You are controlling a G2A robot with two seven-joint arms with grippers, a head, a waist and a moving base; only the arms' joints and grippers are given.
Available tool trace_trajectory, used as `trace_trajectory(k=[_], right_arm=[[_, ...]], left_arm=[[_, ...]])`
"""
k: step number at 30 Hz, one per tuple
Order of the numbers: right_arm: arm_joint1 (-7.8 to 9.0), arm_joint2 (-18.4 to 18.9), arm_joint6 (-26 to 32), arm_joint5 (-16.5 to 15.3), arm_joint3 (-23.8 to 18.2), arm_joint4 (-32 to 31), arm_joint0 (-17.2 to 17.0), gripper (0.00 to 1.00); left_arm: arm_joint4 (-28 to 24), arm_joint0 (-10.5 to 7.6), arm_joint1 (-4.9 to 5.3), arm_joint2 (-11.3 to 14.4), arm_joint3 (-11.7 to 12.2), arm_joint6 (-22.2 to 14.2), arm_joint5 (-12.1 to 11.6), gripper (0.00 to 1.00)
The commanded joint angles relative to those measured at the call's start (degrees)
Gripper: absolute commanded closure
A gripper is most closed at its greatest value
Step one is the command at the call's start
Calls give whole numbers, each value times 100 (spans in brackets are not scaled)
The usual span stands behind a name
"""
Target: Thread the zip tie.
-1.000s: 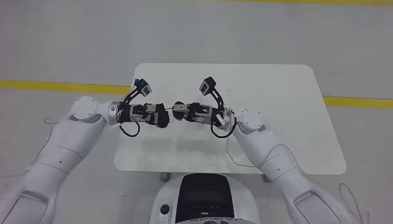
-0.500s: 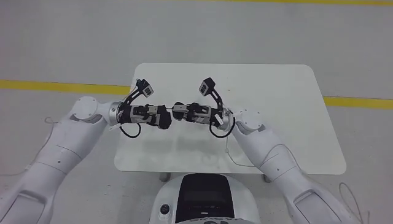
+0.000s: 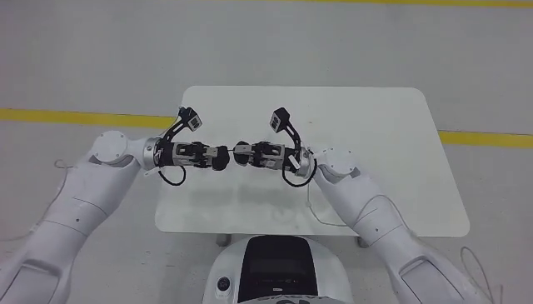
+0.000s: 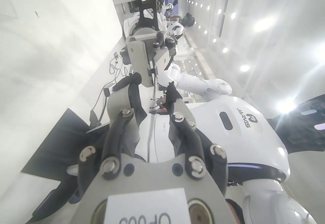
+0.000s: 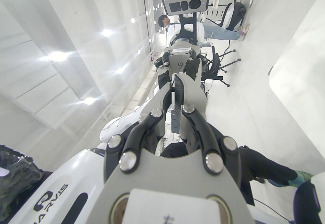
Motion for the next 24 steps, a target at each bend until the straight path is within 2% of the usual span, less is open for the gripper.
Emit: trace_trajectory(k=[1, 5, 24], right_arm=[[1, -16, -14, 25, 10, -16, 12, 100], [0, -53, -32, 64, 33, -25, 38, 100], [-9, -193, -49, 117, 115, -20, 133, 100]], left_arm=[[14, 9, -9, -22, 4, 0, 0, 80], [53, 25, -29, -56, -1, 0, 0, 84], [149, 62, -94, -177, 65, 0, 0, 90]])
